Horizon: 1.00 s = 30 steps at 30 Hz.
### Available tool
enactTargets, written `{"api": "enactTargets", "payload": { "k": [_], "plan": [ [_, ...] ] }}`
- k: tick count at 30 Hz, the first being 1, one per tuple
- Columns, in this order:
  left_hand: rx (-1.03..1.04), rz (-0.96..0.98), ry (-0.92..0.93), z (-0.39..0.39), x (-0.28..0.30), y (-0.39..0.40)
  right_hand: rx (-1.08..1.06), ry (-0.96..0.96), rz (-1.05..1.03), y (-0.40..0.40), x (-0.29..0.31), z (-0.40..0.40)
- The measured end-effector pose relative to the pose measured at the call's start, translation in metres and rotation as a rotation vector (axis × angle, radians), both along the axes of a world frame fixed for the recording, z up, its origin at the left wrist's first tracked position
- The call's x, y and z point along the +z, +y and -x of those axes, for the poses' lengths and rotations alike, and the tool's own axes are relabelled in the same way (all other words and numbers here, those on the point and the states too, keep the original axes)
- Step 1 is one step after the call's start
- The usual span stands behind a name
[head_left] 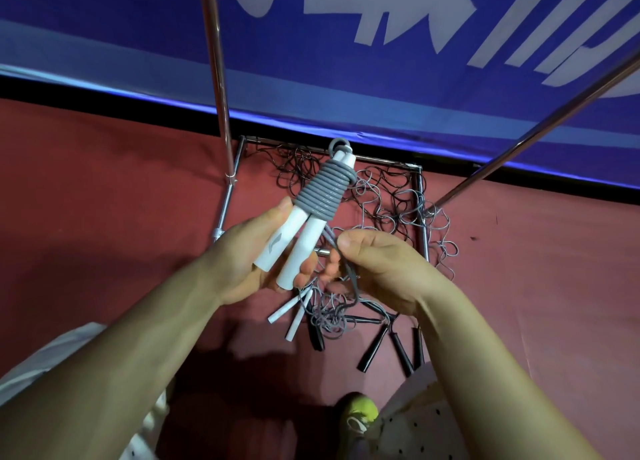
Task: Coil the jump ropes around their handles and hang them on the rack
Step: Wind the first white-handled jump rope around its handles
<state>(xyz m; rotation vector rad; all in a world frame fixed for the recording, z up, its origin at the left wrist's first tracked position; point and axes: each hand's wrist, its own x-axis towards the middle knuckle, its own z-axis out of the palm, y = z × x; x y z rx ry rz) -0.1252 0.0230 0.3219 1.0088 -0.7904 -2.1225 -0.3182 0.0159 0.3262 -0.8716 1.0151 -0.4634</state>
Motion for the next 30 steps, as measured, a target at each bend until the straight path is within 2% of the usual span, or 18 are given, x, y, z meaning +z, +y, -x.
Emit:
{"api": "enactTargets", "payload": {
  "k": [3,6,8,10,15,18,24,27,30],
  "plan": [
    [0.037,0.006,-0.039,0.001,0.003,-0.001,0.030,0.232,0.310,0.001,0.002,-0.003],
    [0.101,0.020,-0.231,0.002,0.001,-0.003,-0.036,0.492,0.550,0.002,0.004,-0.009],
    [0.143,0.068,-0.340,0.004,-0.003,-0.004,-0.049,0.622,0.635,0.005,0.004,-0.014],
    [0.155,0.124,-0.444,0.007,-0.004,-0.005,-0.067,0.667,0.658,0.007,0.002,-0.016],
    [0.141,0.209,-0.576,0.012,-0.006,-0.006,-0.112,0.631,0.684,0.013,0.001,-0.021],
    [0.132,0.202,-0.602,0.012,-0.010,-0.008,-0.140,0.555,0.614,0.014,-0.001,-0.023],
    [0.021,0.206,-0.517,0.012,-0.015,-0.006,-0.179,0.441,0.463,0.012,-0.001,-0.025],
    [0.002,0.223,-0.526,0.012,-0.014,-0.004,-0.148,0.443,0.492,0.010,-0.003,-0.026],
    [0.000,0.217,-0.422,0.009,-0.011,-0.003,-0.111,0.407,0.523,0.009,-0.003,-0.025]
  ]
}}
